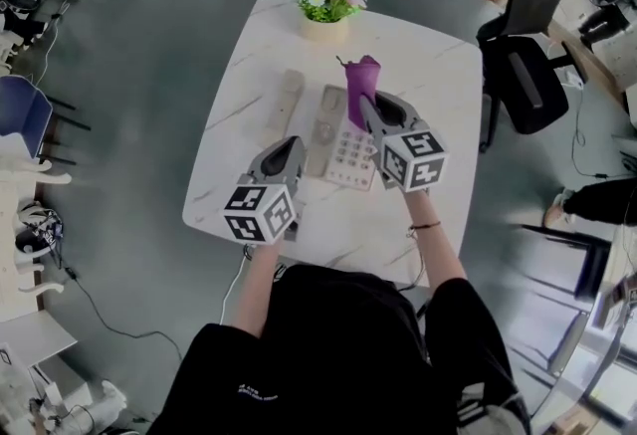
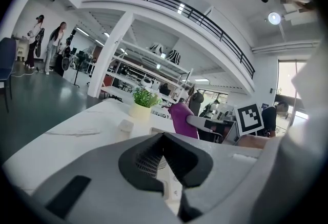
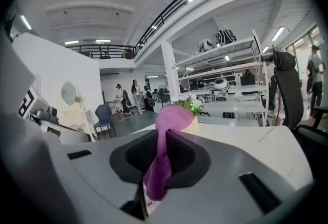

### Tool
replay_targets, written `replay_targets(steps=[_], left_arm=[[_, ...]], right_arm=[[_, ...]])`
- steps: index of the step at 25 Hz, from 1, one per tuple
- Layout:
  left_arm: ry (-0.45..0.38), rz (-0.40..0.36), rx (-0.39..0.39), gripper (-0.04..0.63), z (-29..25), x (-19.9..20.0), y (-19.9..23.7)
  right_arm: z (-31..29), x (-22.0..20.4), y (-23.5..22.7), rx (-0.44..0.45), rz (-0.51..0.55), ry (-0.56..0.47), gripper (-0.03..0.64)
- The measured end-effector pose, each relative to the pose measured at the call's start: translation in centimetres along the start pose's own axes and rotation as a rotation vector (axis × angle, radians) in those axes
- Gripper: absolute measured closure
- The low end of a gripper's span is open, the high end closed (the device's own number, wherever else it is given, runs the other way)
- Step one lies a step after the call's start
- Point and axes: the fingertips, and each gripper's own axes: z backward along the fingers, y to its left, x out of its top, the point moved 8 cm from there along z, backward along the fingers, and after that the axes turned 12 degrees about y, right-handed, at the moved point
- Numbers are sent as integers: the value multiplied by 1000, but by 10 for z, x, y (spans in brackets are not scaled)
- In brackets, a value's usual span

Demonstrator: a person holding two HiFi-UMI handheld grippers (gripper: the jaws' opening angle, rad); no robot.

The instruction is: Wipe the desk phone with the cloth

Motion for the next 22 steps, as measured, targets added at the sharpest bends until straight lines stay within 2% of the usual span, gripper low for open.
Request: replay_targets(steps=[6, 9, 13, 22], left_arm=[[12, 17, 13, 597, -5, -2, 11], [15, 24, 18, 597, -5, -2, 16], [19, 34, 28, 597, -5, -3, 21], [21, 43, 29, 597, -7, -3, 25]], right_arm=[[-23, 13, -4, -72, 234, 89, 583], [-35, 13, -5, -88, 314, 128, 583], [-48, 9, -3, -70, 355, 169, 583], [-63, -7, 5, 6, 351, 249, 583]])
